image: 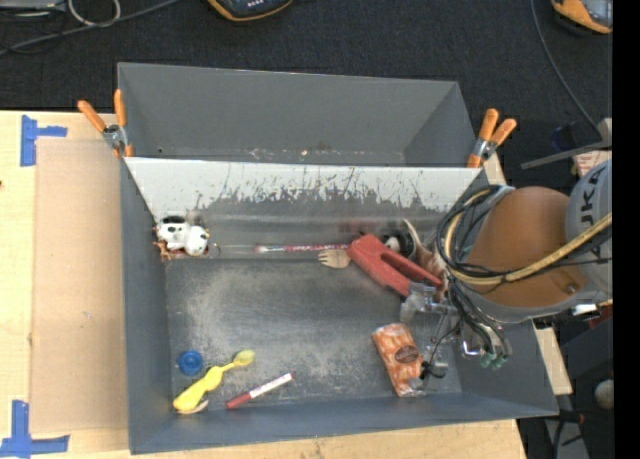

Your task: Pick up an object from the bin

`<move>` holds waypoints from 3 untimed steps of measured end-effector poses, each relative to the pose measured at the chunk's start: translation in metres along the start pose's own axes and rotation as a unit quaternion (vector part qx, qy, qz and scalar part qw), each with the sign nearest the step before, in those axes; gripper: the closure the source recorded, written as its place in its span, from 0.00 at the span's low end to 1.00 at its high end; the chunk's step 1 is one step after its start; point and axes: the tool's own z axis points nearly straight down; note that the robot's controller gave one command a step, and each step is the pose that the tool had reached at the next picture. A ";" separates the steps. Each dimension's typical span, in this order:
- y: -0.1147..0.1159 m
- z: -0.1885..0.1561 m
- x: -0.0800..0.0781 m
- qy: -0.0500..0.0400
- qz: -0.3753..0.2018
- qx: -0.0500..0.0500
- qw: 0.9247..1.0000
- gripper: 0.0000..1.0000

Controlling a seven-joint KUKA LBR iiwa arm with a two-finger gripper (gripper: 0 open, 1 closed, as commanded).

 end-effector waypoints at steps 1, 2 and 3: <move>0.002 -0.001 0.010 0.003 -0.185 0.000 0.983 0.00; -0.004 0.025 0.011 -0.010 -0.208 0.002 0.978 0.00; 0.016 0.032 0.017 -0.003 -0.367 0.001 0.930 1.00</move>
Offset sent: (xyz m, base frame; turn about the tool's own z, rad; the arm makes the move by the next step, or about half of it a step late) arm -0.0182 -0.0045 -0.0334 -0.4112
